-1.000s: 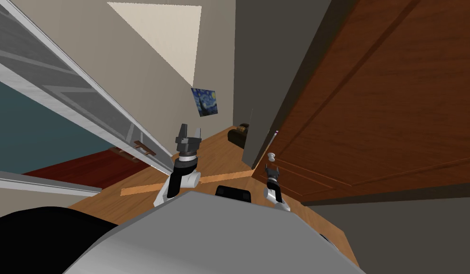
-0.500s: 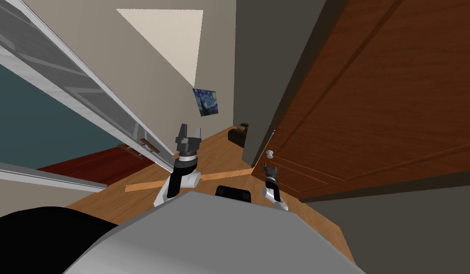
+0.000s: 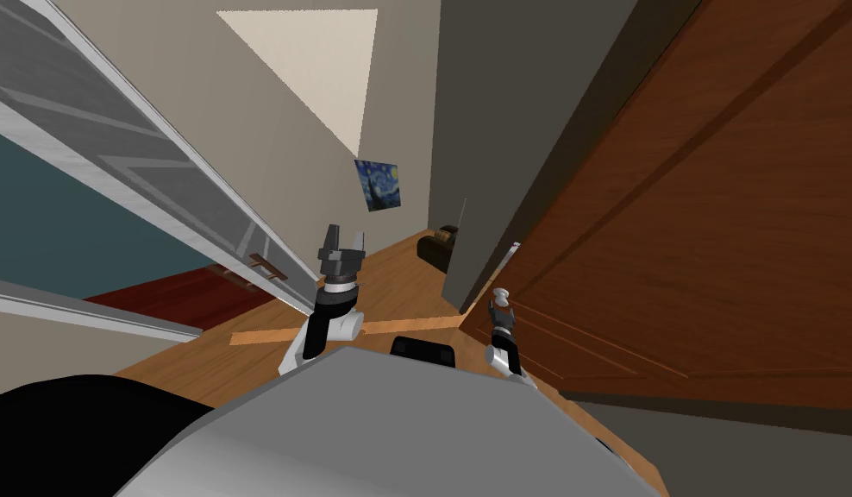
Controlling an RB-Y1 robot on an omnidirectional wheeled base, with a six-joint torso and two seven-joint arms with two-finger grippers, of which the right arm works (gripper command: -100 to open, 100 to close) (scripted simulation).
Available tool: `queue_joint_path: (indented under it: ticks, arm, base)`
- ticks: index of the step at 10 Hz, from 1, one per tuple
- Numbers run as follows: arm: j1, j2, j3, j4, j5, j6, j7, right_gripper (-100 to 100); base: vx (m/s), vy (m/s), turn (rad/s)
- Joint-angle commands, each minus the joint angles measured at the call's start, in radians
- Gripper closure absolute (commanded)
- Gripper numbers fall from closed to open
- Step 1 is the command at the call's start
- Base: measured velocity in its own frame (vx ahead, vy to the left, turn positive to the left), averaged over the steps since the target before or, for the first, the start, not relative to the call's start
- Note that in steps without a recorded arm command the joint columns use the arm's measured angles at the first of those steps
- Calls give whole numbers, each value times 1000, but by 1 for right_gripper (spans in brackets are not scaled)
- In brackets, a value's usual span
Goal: Pull the door open
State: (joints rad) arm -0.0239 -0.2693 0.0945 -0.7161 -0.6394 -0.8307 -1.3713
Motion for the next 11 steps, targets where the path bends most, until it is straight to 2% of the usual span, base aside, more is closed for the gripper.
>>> queue_joint_path:
  ticks: [1,2,3,4,9,10,11]
  arm:
    - [1,-21,-1,23,-3,-13,-28,-100]
    - [8,-38,-5,28,-8,-18,-45,-100]
    - [8,-24,-5,13,-7,-11,-26,-100]
    - [8,-24,-5,13,-7,-11,-26,100]
    - [8,-24,-5,13,-7,-11,-26,100]
    - [19,-39,15,8,0,-13,-52,100]
    - [22,-43,21,6,2,-14,-58,100]
  base:
    - [167,-12,71]
    - [181,-50,93]
    - [90,-35,25]
    - [-13,1,-41]
    - [-18,4,1]
    - [-161,-38,125]
    - [-204,-26,116]
